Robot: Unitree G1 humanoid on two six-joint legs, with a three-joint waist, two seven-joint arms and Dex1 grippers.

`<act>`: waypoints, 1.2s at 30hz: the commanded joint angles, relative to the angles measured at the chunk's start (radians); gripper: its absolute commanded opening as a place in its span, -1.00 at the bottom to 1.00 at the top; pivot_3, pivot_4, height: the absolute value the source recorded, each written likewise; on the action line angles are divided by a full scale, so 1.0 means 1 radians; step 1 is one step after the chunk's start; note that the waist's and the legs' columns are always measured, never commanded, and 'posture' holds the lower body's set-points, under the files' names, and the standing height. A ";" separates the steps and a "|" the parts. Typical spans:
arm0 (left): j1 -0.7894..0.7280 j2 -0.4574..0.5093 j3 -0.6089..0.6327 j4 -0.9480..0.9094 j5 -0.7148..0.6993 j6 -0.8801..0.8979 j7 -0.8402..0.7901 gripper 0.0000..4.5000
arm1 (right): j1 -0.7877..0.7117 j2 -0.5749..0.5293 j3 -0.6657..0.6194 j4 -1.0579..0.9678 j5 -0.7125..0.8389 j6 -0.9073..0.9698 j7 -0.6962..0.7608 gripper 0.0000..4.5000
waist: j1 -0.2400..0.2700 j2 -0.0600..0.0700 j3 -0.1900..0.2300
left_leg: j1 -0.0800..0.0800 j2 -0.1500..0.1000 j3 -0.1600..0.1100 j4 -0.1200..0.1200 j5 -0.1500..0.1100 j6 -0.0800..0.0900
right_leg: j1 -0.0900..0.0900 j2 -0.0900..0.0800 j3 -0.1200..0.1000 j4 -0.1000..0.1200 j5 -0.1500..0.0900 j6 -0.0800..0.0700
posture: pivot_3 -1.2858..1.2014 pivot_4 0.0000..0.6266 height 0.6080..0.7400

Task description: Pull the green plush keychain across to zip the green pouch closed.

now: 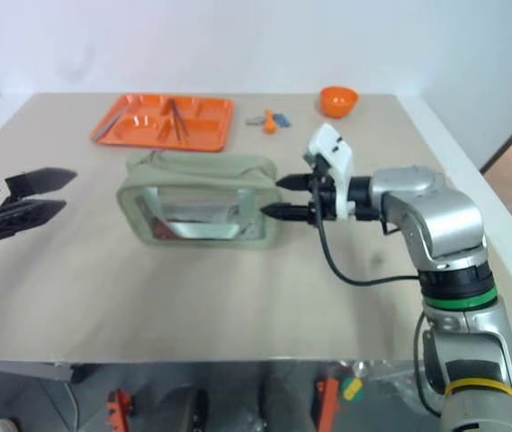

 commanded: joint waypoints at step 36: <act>-0.200 -0.176 -0.206 0.265 0.367 -0.362 0.059 1.00 | 0.055 0.033 -0.017 -0.101 0.069 0.018 -0.067 -0.99 | 0.001 0.000 0.000 | 0.000 0.001 0.000 0.001 0.000 0.001 | 0.000 0.004 -0.001 0.000 0.003 -0.004 | 0.03 -0.52 1.00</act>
